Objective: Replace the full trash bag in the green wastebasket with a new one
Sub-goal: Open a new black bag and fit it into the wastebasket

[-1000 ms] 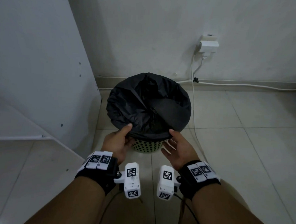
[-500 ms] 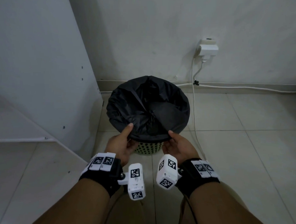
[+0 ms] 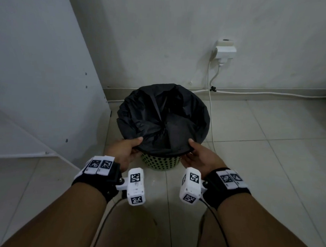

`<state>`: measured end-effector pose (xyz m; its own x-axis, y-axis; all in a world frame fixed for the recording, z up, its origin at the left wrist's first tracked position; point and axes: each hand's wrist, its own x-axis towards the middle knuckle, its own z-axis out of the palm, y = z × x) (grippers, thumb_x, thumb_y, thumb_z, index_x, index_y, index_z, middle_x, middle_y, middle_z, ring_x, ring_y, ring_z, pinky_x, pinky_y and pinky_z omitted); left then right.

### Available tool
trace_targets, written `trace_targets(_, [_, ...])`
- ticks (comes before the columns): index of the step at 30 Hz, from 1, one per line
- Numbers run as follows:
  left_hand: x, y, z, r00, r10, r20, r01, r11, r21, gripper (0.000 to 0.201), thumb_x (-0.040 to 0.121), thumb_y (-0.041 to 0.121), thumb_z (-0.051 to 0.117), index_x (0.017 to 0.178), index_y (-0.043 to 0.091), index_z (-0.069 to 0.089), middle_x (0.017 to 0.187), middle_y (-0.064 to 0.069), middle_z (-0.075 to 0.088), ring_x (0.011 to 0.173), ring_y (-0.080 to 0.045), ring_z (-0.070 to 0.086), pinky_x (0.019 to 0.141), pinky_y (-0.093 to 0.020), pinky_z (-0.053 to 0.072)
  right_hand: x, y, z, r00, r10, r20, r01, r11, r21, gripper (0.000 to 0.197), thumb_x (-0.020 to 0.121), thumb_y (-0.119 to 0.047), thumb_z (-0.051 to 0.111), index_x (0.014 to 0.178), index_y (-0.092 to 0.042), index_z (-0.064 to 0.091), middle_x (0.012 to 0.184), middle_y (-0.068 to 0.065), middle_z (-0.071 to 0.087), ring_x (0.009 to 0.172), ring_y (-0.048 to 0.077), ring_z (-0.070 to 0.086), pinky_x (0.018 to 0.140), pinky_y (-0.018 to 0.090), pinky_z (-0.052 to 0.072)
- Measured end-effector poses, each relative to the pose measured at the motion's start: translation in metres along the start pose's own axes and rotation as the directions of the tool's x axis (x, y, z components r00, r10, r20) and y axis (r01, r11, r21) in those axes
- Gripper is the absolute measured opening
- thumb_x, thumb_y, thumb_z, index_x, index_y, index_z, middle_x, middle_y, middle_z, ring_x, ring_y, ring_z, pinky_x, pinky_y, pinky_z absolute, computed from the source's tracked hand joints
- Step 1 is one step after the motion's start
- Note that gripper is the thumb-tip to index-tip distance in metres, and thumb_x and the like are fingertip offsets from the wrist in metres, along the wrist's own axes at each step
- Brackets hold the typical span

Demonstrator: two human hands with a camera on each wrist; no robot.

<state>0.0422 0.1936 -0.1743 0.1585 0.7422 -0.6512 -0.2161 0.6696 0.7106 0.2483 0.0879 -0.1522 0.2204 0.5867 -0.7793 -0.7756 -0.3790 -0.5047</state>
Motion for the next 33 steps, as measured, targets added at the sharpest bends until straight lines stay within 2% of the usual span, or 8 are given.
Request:
trace_targets(3, [0.0,0.001,0.002,0.999,0.039,-0.009,-0.04,0.999,-0.021,0.031,0.093,0.009,0.067,0.123,0.007,0.063,0.116,-0.011,0.071,0.092,-0.02,0.067,0.071,-0.031,0.056,-0.006,-0.002,0.003,0.999,0.046,0.025,-0.047,0.998,0.037,0.015,0.094,-0.019,0.062,0.088,-0.007,0.06,0.089,0.008,0.065,0.078,0.022,0.062,0.065,0.036,0.046])
trace_targets(7, [-0.007,-0.02,0.01,0.999,0.028,-0.043,-0.031,0.997,-0.07,0.028,0.091,0.024,0.071,0.116,0.011,0.068,0.111,-0.008,0.076,0.093,-0.021,0.072,0.067,-0.033,0.059,-0.007,0.006,0.013,1.0,0.02,-0.002,-0.02,0.995,0.101,0.01,0.094,-0.016,0.062,0.091,-0.007,0.061,0.084,0.007,0.069,0.08,0.019,0.062,0.082,0.034,0.046])
trace_targets(12, [-0.02,-0.039,0.023,0.997,0.012,-0.081,-0.025,0.987,-0.156,0.023,0.088,0.015,0.074,0.104,0.0,0.07,0.101,-0.015,0.076,0.094,-0.029,0.072,0.082,-0.042,0.061,-0.003,0.022,0.019,0.999,0.03,0.014,-0.031,0.998,0.059,0.005,0.093,-0.015,0.064,0.088,-0.012,0.063,0.058,0.0,0.071,0.072,0.015,0.061,0.07,0.029,0.048])
trace_targets(16, [-0.01,-0.024,0.017,0.996,-0.043,-0.073,0.037,0.995,-0.089,0.017,0.089,0.012,0.072,0.103,0.003,0.068,0.1,-0.013,0.074,0.085,-0.023,0.07,0.055,-0.029,0.059,-0.006,0.017,0.009,0.996,0.074,0.056,-0.075,0.997,0.004,0.006,0.09,-0.014,0.067,0.085,-0.011,0.064,0.076,0.004,0.068,0.08,0.019,0.06,0.101,0.035,0.043])
trace_targets(22, [-0.005,0.015,0.003,0.982,-0.182,0.05,0.176,0.979,0.106,0.002,0.093,0.005,0.064,0.093,0.007,0.062,0.066,-0.006,0.071,0.075,-0.019,0.061,0.048,-0.031,0.06,-0.002,0.003,-0.009,0.998,0.039,0.046,-0.036,0.997,-0.072,0.019,0.09,-0.031,0.066,0.091,-0.012,0.066,0.094,0.006,0.068,0.093,0.02,0.063,0.095,0.035,0.043])
trace_targets(25, [-0.003,0.016,0.001,0.989,-0.132,0.065,0.125,0.988,0.092,0.017,0.093,0.006,0.065,0.11,0.006,0.063,0.086,-0.008,0.072,0.081,-0.019,0.063,0.05,-0.027,0.059,-0.002,0.001,-0.008,0.997,0.036,0.074,-0.036,0.999,-0.006,0.014,0.093,-0.023,0.063,0.09,-0.01,0.064,0.084,0.006,0.072,0.089,0.02,0.063,0.103,0.037,0.042])
trace_targets(28, [-0.005,0.003,0.004,0.995,-0.074,0.065,0.077,0.996,-0.038,0.025,0.096,0.013,0.063,0.12,0.007,0.062,0.103,-0.008,0.071,0.088,-0.017,0.066,0.06,-0.029,0.062,-0.004,0.003,-0.001,0.997,0.028,0.068,-0.034,0.996,0.083,0.013,0.095,-0.016,0.06,0.088,-0.006,0.063,0.067,0.006,0.074,0.085,0.021,0.063,0.09,0.035,0.048])
trace_targets(33, [-0.021,-0.034,0.022,0.999,-0.015,0.034,0.022,0.973,-0.229,0.022,0.09,0.019,0.072,0.108,0.006,0.07,0.103,-0.01,0.077,0.093,-0.021,0.072,0.069,-0.032,0.061,-0.002,0.017,0.015,0.999,-0.023,0.046,0.016,0.991,0.135,0.008,0.096,-0.01,0.058,0.09,-0.007,0.064,0.065,0.005,0.074,0.08,0.02,0.063,0.069,0.031,0.049])
